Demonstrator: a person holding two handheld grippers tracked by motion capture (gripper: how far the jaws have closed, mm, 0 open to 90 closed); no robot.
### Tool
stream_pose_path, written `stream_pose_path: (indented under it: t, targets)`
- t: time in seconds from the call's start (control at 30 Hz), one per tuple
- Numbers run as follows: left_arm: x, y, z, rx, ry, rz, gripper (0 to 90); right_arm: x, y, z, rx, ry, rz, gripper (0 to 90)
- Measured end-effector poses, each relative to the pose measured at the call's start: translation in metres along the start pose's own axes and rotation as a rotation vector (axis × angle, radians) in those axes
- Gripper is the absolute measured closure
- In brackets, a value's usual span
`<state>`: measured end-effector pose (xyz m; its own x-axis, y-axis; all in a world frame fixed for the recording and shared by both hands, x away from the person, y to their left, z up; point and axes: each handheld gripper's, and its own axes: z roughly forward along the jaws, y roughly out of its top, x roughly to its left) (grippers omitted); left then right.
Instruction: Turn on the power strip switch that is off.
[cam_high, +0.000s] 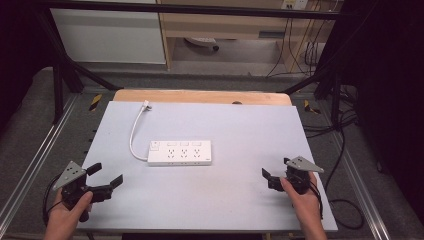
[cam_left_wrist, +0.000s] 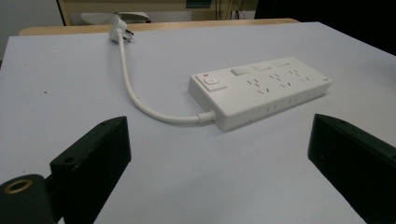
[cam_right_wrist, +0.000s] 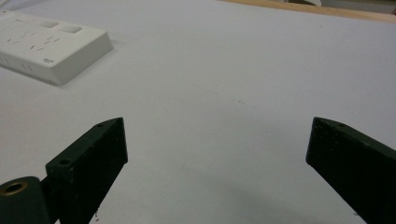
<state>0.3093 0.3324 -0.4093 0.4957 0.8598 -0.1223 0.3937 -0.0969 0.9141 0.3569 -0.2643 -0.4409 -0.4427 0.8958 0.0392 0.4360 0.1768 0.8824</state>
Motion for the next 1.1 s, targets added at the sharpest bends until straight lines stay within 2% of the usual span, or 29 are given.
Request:
stream_pose_path:
  t: [0.07, 0.17, 0.33, 0.4, 0.53, 0.83, 0.93, 1.1]
  targets:
    - [-0.0002, 0.0002, 0.0001, -0.003, -0.002, 0.003, 6.4, 0.0016, 0.0003, -0.0003, -0.003, 0.005, -0.008, 5.5]
    - [-0.0025, 0.0008, 0.0003, -0.002, -0.021, 0.025, 7.8, 0.0017, 0.0011, -0.0019, -0.006, -0.013, -0.022, 6.0]
    - [-0.0041, 0.0009, 0.0016, -0.009, -0.034, 0.024, 8.2, 0.0002, 0.0017, -0.0031, -0.003, -0.028, -0.008, 5.5]
    - [-0.0032, 0.0004, 0.0019, -0.009, -0.033, 0.019, 8.2, 0.0007, 0.0016, -0.0026, 0.003, -0.028, -0.005, 5.5]
    - [-0.0017, -0.0005, 0.0018, -0.011, -0.027, 0.016, 8.1, 0.002, 0.0036, -0.0041, -0.003, -0.047, -0.032, 5.4]
    - [0.0006, -0.001, 0.003, -0.012, 0.003, 0.012, 8.2, 0.0053, 0.0049, -0.0035, 0.008, -0.029, -0.041, 4.4]
    - [0.0021, -0.0009, 0.0025, -0.013, 0.003, 0.003, 8.2, 0.0062, 0.0052, -0.0037, 0.007, -0.039, -0.052, 3.8]
    - [0.0032, 0.0001, 0.0017, -0.029, 0.0, -0.004, 8.0, 0.0061, 0.0058, -0.0053, 0.001, -0.041, -0.043, 3.9]
